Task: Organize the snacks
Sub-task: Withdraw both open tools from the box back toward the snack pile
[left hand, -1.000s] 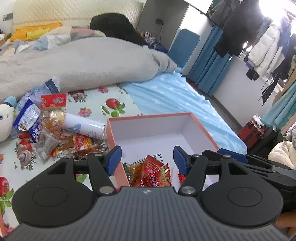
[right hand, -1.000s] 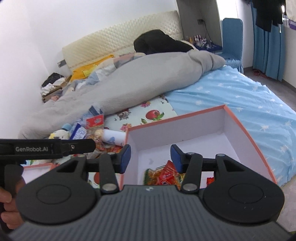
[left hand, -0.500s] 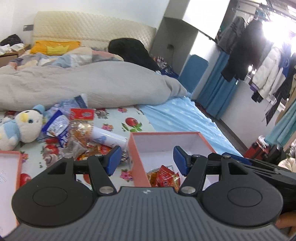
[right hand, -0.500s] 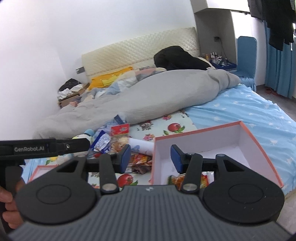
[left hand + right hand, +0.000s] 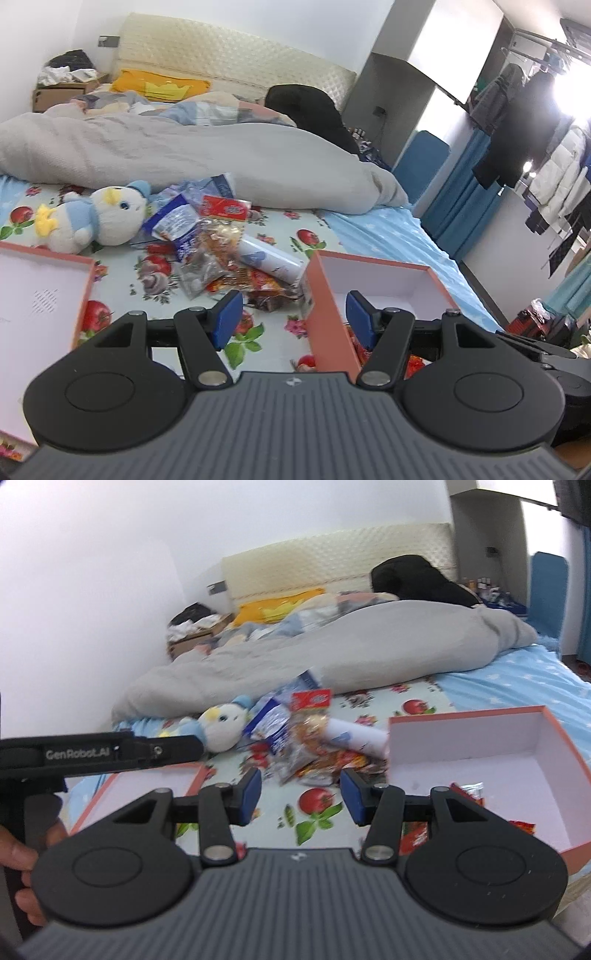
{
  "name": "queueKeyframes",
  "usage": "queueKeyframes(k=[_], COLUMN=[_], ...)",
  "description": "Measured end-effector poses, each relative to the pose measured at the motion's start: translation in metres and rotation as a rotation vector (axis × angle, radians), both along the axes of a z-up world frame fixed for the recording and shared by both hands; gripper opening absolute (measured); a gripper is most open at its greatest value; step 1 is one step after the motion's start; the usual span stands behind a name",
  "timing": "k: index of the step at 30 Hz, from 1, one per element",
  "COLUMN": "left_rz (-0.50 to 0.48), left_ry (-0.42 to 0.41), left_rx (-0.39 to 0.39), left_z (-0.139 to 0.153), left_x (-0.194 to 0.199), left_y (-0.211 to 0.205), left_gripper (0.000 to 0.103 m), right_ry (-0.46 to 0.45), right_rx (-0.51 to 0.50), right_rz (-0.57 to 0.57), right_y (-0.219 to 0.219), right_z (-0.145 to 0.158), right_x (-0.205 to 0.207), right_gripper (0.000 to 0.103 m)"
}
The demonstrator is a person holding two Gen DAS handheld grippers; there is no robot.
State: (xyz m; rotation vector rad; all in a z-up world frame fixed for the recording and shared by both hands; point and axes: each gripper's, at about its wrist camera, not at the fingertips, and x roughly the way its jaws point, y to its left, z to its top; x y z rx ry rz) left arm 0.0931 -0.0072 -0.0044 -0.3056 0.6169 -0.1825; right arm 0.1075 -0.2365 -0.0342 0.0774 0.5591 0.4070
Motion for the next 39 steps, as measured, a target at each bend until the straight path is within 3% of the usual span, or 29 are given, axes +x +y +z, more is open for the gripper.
queueKeyframes(k=[7,16,39], left_rz=[0.059,0.104,0.104], left_ry=[0.021,0.073,0.241], left_rx=[-0.010,-0.048,-0.108], left_z=[-0.018,-0.044,-0.112], left_x=[-0.020,-0.019,0.081], left_y=[0.023,0.038,0.054], left_gripper=[0.067,0.067,0.067], right_ry=[0.016,0.065,0.169], right_rx=[-0.014,-0.045,-0.144], right_rz=[0.036,0.052,0.027], right_y=[0.014,0.018,0.031], right_z=[-0.011,-0.024,-0.058], right_x=[-0.013,-0.012,0.075], right_gripper=[0.051,0.051,0.051])
